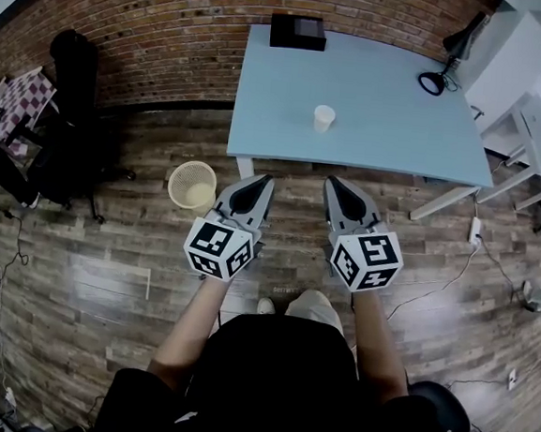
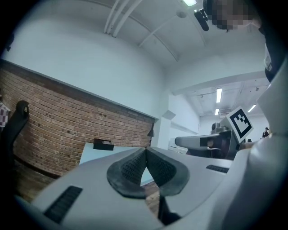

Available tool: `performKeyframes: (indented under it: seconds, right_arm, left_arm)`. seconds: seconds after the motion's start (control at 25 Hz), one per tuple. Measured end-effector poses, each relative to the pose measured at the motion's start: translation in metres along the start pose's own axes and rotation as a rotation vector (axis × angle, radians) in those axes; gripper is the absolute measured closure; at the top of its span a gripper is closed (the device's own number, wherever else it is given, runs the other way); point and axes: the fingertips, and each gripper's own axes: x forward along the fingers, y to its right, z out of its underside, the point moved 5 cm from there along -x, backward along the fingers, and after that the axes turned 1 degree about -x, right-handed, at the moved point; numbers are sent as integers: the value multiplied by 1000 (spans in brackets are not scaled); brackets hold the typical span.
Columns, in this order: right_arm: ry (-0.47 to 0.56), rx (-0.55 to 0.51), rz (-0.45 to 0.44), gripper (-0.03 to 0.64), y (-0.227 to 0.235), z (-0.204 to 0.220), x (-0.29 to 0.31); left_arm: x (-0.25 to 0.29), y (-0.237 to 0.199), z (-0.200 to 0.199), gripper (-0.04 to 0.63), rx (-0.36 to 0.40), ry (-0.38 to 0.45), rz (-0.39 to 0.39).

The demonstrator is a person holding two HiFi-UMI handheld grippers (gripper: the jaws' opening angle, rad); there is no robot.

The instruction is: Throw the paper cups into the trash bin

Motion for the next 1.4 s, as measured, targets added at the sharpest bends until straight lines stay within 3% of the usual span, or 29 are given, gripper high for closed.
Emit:
performKeyframes:
  seconds: [0.6, 1.4]
  right_arm:
    - [-21, -2, -5, 612, 24, 4, 29]
    - [-9, 56, -49, 612, 124, -1, 112]
  left_arm:
    - [20, -24, 10, 586, -26, -12, -27]
    - [136, -61, 6, 586, -15, -46, -68]
